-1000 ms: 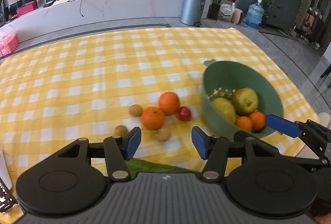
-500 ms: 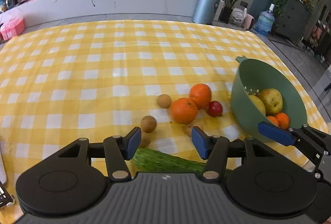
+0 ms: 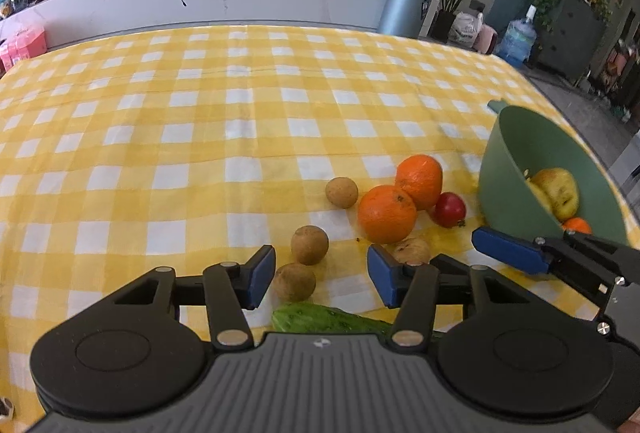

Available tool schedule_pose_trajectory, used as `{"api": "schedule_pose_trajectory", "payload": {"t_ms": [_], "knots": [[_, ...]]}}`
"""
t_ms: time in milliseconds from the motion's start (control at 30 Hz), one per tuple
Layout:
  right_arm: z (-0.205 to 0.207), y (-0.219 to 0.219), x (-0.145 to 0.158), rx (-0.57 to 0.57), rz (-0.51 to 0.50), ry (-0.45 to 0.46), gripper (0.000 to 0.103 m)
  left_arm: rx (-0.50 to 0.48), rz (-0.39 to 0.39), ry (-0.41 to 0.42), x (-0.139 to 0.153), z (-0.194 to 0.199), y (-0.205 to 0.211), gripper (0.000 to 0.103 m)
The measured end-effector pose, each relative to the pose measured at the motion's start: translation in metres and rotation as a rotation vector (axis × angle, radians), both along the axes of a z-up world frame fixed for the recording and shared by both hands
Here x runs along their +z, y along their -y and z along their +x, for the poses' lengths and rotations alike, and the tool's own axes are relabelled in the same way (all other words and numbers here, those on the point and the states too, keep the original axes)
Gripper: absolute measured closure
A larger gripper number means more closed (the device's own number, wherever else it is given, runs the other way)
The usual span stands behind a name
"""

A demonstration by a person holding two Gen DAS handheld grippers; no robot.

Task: Organize fruits
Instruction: 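Grasp a brown kiwi with the left tool while the right tool grasps another kiwi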

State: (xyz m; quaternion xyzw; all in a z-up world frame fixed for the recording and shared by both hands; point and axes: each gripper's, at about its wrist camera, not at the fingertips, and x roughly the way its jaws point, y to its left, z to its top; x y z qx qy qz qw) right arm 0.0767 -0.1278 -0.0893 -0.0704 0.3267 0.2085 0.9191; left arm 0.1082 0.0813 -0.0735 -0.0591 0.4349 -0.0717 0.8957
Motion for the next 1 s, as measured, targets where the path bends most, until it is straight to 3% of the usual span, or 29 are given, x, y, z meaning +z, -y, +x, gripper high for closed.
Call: {"api": "schedule_pose_trajectory", "payload": {"t_ms": [600, 933, 1000], "knots": [[0.026, -0.006, -0.029, 0.002, 0.041, -0.085, 0.070, -0.004, 0.068, 0.000, -0.023, 0.017, 0.006, 0.056], [0.034, -0.004, -0.035, 0.003, 0.067, -0.127, 0.077, -0.009, 0.055, 0.019, -0.023, 0.020, 0.006, 0.075], [0.033, -0.005, -0.036, 0.012, 0.065, -0.128, 0.078, -0.009, 0.052, 0.016, -0.023, 0.020, 0.006, 0.075]]}}
